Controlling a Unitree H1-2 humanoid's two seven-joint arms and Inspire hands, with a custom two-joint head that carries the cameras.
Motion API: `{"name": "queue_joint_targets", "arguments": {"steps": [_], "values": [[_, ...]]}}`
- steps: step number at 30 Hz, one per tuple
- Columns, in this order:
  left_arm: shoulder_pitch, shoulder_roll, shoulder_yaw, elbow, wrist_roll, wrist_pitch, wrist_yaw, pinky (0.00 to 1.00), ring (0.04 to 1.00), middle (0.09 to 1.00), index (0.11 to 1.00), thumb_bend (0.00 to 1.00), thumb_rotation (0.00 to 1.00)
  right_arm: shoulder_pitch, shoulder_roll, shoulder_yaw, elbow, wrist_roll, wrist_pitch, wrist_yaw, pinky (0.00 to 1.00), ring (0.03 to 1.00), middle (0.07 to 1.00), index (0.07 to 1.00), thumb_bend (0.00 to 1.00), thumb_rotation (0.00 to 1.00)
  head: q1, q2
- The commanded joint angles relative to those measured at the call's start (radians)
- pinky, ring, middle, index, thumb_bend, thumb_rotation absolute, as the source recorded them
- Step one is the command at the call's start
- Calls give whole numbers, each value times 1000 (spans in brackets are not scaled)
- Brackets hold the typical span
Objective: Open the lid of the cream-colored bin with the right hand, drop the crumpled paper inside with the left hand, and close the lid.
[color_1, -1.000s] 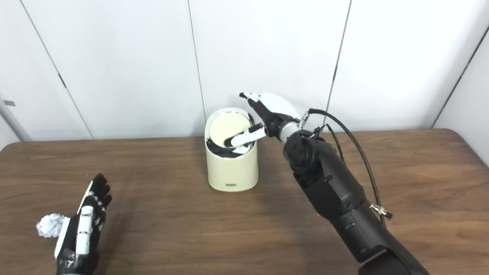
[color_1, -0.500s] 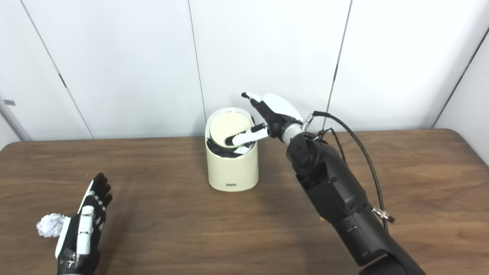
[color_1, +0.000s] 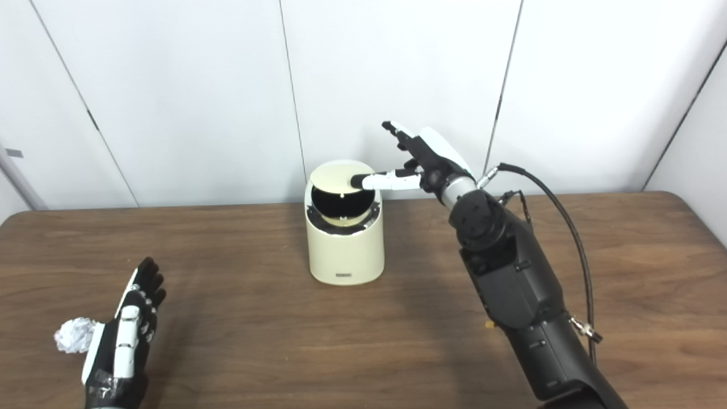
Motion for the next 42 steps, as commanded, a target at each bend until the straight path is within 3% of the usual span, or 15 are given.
{"name": "queue_joint_targets", "arguments": {"steps": [1,12,21,28,32,34,36,38,42], "values": [[23,-32,-17,50,-5,-16,9,1000,1000,1000,1000,367,948,-22,-19,-23,-53,7,1,-5,777,920,956,946,774,557,-1,1],[25,-20,-18,46,-18,-14,1,1000,1000,1000,1000,345,968,110,-11,-145,-208,6,2,52,837,918,939,921,713,685,-9,8],[25,-14,-12,42,-31,-9,-6,1000,1000,1000,1000,361,941,207,-27,-164,-294,6,1,58,822,880,908,925,705,779,-14,14],[23,-10,-8,38,-35,-8,-8,1000,1000,1000,1000,339,956,300,-23,-211,-340,141,-39,16,905,933,936,914,579,891,-21,17],[21,-7,-8,34,-45,-3,-10,1000,1000,1000,999,341,961,360,37,-279,-352,286,-58,-22,943,950,947,921,512,854,-26,20],[20,-4,-9,32,-43,1,-9,1000,1000,1000,1000,350,949,380,60,-301,-346,341,-72,-39,964,956,957,940,490,883,-27,21],[21,-1,-10,32,-43,1,-11,1000,1000,1000,1000,353,946,399,80,-316,-334,384,-85,-58,972,961,962,946,485,897,-27,25],[22,3,-11,30,-45,2,-15,1000,1000,1000,1000,356,946,429,109,-336,-318,434,-109,-85,993,967,970,968,536,948,-30,27],[23,2,-11,26,-51,10,-15,1000,1000,1000,1000,359,944,471,150,-357,-301,484,-159,-141,993,950,954,955,594,955,-34,32]]}}
